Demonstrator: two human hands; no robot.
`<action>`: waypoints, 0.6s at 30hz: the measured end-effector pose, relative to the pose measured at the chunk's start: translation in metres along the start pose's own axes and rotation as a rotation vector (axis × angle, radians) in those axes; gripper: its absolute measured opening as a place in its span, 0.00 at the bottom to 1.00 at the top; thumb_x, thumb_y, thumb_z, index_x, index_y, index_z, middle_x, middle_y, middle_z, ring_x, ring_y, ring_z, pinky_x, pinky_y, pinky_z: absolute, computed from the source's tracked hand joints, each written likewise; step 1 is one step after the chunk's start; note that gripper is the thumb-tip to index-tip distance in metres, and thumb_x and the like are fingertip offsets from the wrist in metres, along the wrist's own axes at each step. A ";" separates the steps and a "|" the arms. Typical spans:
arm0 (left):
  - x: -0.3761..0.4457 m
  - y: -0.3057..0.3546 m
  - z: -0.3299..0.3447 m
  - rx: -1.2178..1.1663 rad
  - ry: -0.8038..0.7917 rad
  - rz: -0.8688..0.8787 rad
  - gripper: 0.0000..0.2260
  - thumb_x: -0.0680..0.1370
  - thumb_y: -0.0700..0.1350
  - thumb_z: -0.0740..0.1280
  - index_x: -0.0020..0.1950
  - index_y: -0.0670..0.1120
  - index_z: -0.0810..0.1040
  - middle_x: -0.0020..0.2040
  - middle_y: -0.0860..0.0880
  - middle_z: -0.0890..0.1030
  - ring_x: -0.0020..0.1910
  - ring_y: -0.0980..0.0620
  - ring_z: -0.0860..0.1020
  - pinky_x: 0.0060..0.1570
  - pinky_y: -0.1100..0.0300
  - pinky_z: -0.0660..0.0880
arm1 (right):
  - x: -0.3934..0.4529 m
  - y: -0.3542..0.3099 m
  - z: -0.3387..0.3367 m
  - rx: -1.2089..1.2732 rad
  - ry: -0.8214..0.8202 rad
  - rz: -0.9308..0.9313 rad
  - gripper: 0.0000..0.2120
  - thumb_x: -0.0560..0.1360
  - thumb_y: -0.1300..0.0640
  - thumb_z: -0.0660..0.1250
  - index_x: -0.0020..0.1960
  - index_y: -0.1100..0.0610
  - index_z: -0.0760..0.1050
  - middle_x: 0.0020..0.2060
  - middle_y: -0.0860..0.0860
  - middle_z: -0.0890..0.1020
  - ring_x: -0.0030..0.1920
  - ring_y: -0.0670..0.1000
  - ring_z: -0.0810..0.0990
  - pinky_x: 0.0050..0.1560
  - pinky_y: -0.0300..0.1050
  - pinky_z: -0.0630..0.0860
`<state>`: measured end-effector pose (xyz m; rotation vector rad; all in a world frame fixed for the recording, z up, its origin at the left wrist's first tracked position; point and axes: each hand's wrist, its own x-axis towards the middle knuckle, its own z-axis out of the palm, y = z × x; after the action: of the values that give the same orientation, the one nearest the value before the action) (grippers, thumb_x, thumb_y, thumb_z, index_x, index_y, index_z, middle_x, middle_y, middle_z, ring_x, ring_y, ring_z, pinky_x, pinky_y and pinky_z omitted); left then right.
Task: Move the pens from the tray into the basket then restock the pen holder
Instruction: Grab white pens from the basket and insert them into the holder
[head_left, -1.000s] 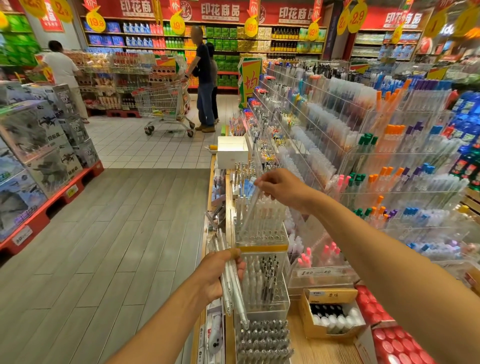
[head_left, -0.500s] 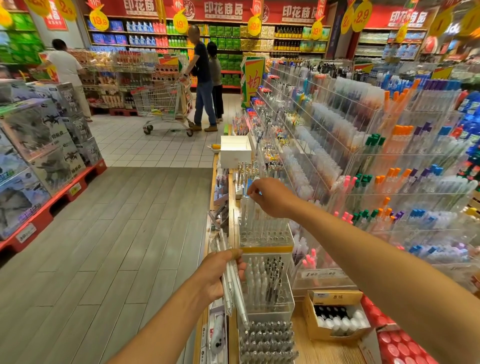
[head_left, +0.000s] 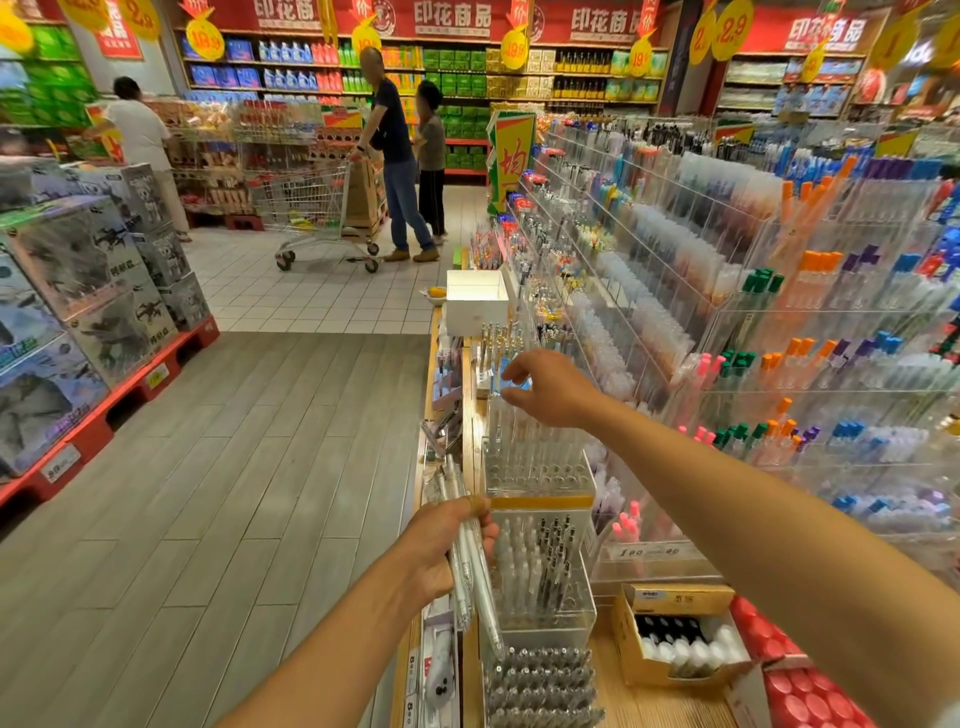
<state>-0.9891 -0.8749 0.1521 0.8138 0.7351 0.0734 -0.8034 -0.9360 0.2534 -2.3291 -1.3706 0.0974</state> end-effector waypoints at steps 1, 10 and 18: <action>0.000 0.001 0.000 0.003 0.002 0.002 0.03 0.78 0.36 0.68 0.46 0.36 0.76 0.32 0.42 0.76 0.25 0.50 0.77 0.24 0.60 0.77 | 0.002 -0.002 0.001 -0.003 -0.037 0.024 0.13 0.79 0.53 0.65 0.57 0.60 0.79 0.54 0.55 0.82 0.53 0.55 0.80 0.55 0.50 0.77; 0.000 0.003 0.002 0.017 0.005 0.007 0.06 0.79 0.37 0.67 0.43 0.37 0.76 0.31 0.42 0.75 0.23 0.50 0.75 0.23 0.61 0.76 | 0.019 0.000 0.001 0.022 -0.134 0.120 0.11 0.79 0.56 0.66 0.50 0.63 0.83 0.44 0.55 0.85 0.33 0.47 0.75 0.37 0.41 0.72; -0.002 0.003 0.004 -0.008 -0.009 0.018 0.04 0.78 0.36 0.67 0.45 0.36 0.76 0.32 0.42 0.76 0.24 0.50 0.76 0.25 0.60 0.77 | 0.014 0.002 0.000 0.077 -0.110 0.069 0.10 0.79 0.56 0.66 0.56 0.59 0.81 0.51 0.53 0.83 0.45 0.49 0.78 0.47 0.43 0.73</action>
<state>-0.9877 -0.8758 0.1572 0.8127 0.7190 0.0885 -0.7944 -0.9248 0.2550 -2.3376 -1.3131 0.2986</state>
